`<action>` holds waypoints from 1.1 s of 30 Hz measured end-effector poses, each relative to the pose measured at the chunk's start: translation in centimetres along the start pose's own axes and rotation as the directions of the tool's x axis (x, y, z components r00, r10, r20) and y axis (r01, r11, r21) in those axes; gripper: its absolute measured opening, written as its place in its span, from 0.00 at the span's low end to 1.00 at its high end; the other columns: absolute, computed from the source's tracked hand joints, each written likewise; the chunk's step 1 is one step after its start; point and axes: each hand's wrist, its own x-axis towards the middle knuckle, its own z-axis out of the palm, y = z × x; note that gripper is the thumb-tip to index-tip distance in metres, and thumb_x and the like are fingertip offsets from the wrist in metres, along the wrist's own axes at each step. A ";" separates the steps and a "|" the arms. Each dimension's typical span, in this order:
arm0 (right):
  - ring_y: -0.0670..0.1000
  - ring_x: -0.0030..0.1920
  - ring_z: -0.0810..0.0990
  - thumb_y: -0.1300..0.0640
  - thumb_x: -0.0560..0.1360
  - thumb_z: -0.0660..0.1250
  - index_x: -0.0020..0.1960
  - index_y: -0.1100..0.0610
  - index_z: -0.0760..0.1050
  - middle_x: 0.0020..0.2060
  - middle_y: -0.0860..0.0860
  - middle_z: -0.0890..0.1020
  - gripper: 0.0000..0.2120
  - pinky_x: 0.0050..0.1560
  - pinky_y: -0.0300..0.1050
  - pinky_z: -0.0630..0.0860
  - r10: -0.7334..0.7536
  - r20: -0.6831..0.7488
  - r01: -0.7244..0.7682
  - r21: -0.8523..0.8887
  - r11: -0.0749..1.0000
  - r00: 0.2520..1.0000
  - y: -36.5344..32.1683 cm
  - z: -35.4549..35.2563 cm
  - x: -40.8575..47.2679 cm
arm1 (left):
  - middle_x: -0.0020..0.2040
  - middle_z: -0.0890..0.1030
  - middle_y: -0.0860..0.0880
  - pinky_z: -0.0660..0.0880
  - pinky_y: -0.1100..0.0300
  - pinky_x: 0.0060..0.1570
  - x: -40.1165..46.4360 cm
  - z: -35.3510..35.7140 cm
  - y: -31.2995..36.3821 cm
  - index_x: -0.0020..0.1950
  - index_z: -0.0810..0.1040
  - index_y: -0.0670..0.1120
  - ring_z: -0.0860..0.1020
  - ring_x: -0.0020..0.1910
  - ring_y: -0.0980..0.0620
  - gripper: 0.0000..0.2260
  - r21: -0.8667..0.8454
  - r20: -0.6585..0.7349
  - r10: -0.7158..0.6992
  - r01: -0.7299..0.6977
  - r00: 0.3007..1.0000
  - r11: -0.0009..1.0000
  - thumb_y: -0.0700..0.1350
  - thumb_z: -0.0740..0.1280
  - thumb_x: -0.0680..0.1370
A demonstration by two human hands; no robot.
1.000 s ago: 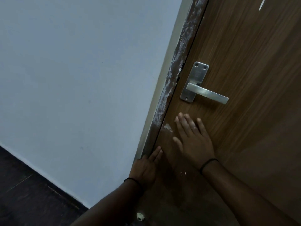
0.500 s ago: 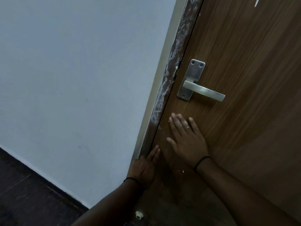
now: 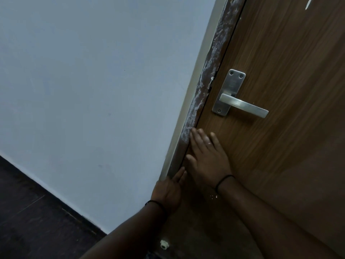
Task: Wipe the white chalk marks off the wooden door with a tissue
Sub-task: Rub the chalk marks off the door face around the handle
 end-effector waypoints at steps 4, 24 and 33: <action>0.51 0.79 0.42 0.43 0.83 0.45 0.80 0.56 0.47 0.79 0.51 0.48 0.30 0.78 0.55 0.43 -0.143 0.126 0.150 -0.048 0.988 0.982 0.4 1.2 -2.5 | 0.78 0.60 0.44 0.75 0.49 0.53 -0.9 -0.6 0.0 0.80 0.42 0.56 0.76 0.54 0.41 0.28 0.004 -0.019 0.009 -0.009 1.000 1.000 0.51 0.53 0.83; 0.59 0.66 0.76 0.67 0.66 0.76 0.64 0.63 0.77 0.65 0.58 0.77 0.26 0.69 0.55 0.67 -0.375 -0.149 0.366 -0.081 0.927 0.915 11.4 -1.0 -8.0 | 0.79 0.57 0.46 0.74 0.47 0.59 -1.4 -6.5 1.4 0.80 0.51 0.50 0.73 0.63 0.40 0.28 0.140 -0.035 0.003 0.002 0.999 0.990 0.49 0.57 0.82; 0.54 0.48 0.81 0.68 0.72 0.71 0.50 0.60 0.83 0.48 0.53 0.84 0.08 0.51 0.42 0.76 0.090 -0.234 0.029 0.459 0.888 0.968 10.6 -6.7 -7.3 | 0.61 0.80 0.43 0.76 0.52 0.51 -1.4 -7.5 5.5 0.67 0.74 0.46 0.80 0.51 0.41 0.17 0.018 -0.194 0.032 -0.030 0.980 0.999 0.46 0.58 0.80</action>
